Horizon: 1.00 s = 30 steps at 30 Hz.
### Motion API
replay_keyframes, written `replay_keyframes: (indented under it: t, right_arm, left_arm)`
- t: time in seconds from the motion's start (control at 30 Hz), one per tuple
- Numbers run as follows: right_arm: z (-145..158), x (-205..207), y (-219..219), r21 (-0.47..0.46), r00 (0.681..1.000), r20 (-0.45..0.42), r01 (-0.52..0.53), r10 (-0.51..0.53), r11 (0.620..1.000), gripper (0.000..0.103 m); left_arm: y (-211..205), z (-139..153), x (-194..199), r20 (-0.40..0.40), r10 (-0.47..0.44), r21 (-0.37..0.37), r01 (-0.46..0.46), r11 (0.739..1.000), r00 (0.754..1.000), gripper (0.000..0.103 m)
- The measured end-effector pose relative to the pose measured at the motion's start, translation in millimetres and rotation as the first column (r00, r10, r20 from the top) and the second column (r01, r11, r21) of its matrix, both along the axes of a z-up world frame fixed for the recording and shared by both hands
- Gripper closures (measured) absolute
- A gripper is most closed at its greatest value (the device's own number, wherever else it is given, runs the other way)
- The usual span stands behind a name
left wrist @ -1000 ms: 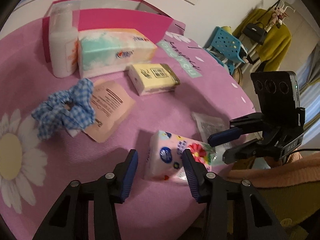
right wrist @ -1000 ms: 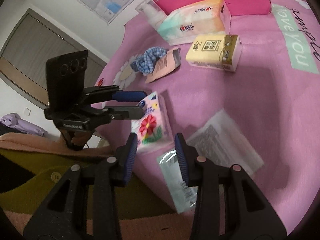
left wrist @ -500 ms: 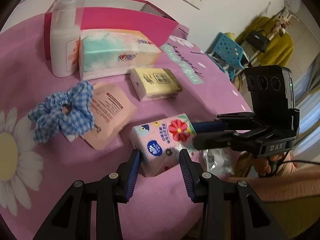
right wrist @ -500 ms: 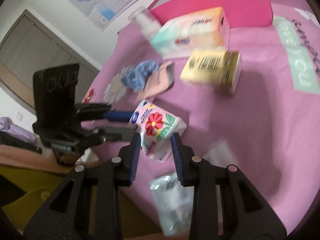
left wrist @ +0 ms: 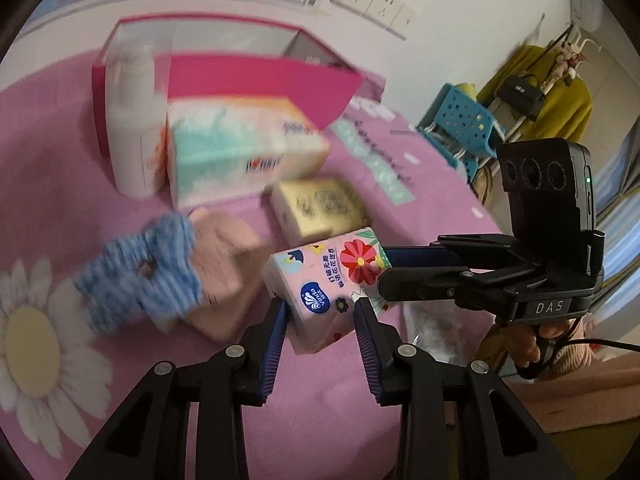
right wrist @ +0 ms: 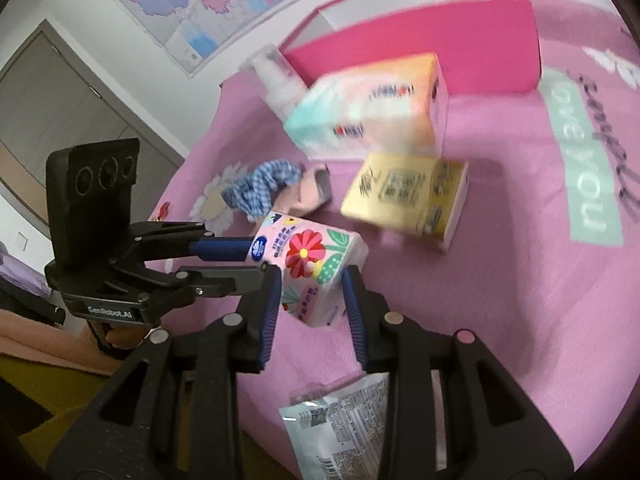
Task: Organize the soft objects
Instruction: 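Carry the tissue pack into the pink box and open the right tool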
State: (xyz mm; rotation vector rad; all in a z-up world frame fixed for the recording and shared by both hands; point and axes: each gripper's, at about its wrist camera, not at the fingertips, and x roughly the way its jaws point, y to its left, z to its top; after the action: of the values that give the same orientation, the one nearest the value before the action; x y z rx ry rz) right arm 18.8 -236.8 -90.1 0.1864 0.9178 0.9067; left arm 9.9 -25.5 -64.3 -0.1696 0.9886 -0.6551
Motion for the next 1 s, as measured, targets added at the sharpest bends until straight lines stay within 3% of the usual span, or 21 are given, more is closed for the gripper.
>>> replay_keyframes:
  t: [0.3, 0.6, 0.83, 1.0]
  right_arm:
    - [49.6, 21.2, 5.3, 0.043, 0.992, 0.129, 0.006, -0.012, 0.999, 0.068]
    - [91.6, 63.2, 15.2, 0.094, 0.976, 0.213, 0.020, -0.039, 0.995, 0.068]
    - [108.8, 109.4, 25.9, 0.163, 0.981, 0.188, 0.021, -0.052, 0.986, 0.068]
    - [110.8, 139.1, 37.4, 0.162, 0.983, 0.171, 0.036, -0.064, 0.986, 0.068]
  left_arm:
    - [7.2, 59.8, 23.3, 0.157, 0.024, 0.007, -0.026, 1.000, 0.987, 0.068]
    - [17.9, 95.1, 62.4, 0.239, 0.064, 0.038, -0.075, 0.996, 0.969, 0.068]
    - [24.6, 115.4, 93.2, 0.283, 0.096, 0.059, -0.117, 0.991, 0.954, 0.068]
    - [27.6, 117.6, 120.5, 0.285, 0.122, 0.100, -0.156, 0.983, 0.951, 0.068]
